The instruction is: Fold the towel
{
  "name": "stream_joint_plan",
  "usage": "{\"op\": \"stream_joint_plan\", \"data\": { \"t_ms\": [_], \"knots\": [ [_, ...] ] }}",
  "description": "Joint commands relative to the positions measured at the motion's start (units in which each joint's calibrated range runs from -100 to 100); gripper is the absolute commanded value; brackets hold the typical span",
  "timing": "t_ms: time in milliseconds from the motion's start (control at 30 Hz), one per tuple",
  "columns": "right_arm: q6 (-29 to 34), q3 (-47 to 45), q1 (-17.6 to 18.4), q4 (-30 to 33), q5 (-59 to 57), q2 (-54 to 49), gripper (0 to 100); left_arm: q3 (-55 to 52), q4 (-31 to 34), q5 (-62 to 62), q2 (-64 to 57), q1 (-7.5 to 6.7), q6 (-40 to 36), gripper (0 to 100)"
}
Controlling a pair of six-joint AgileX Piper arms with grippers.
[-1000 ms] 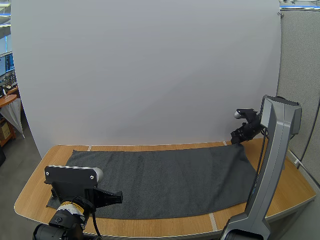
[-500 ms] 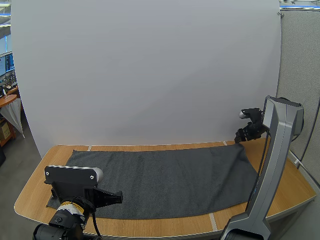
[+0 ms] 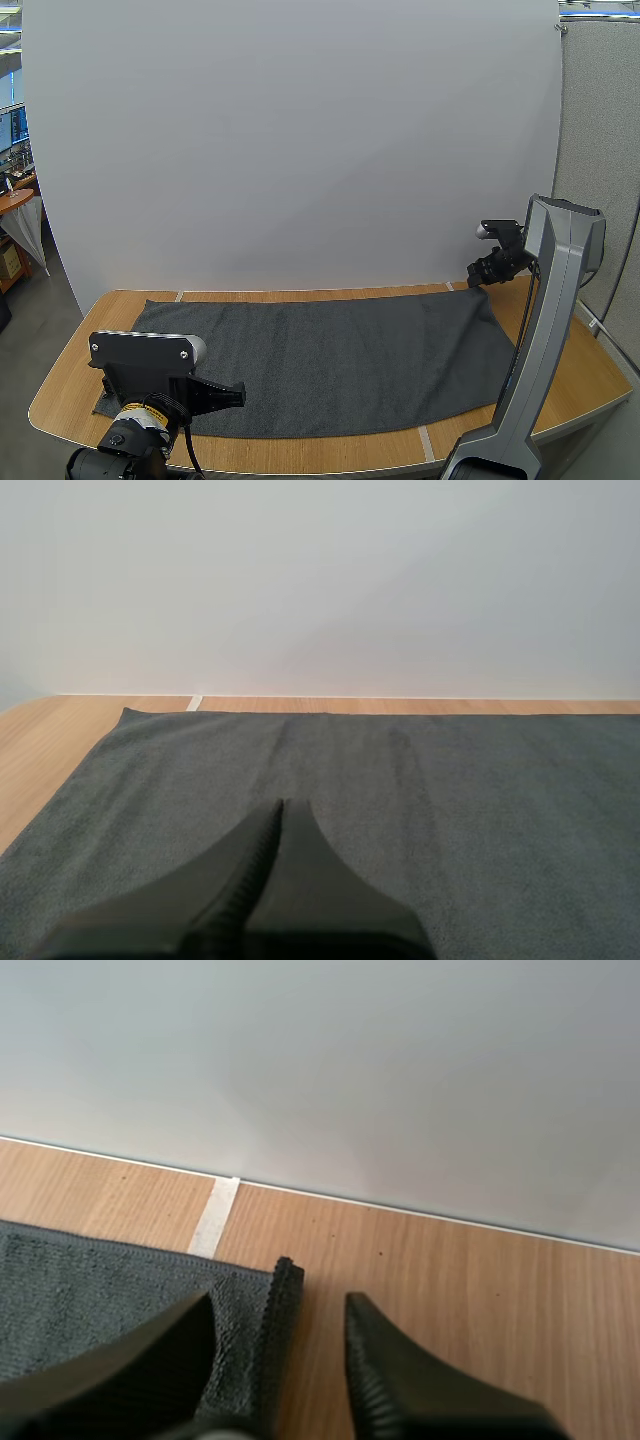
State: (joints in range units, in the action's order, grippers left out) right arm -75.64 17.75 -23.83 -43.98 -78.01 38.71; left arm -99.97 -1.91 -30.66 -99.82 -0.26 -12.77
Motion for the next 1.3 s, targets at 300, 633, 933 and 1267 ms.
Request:
{"op": "stream_joint_plan", "data": {
  "t_ms": [300,633,933,1267],
  "knots": [
    [-0.5,0.3,0.0,-1.2,-2.6,1.5,36,0.0,-0.9,1.3,-0.2,-0.17,-0.3,0],
    [-0.5,0.3,0.1,-2.4,-2.6,1.4,0,0.0,-0.9,1.3,-0.2,-0.17,-0.3,0],
    [-0.5,0.3,0.1,-5.0,-10.9,-1.0,0,0.0,-0.9,1.3,-0.2,-0.17,-0.3,0],
    [0.4,0.1,1.5,-6.7,-22.0,-6.9,0,0.0,-0.9,1.3,-0.2,-0.17,-0.3,0]
  ]
}}
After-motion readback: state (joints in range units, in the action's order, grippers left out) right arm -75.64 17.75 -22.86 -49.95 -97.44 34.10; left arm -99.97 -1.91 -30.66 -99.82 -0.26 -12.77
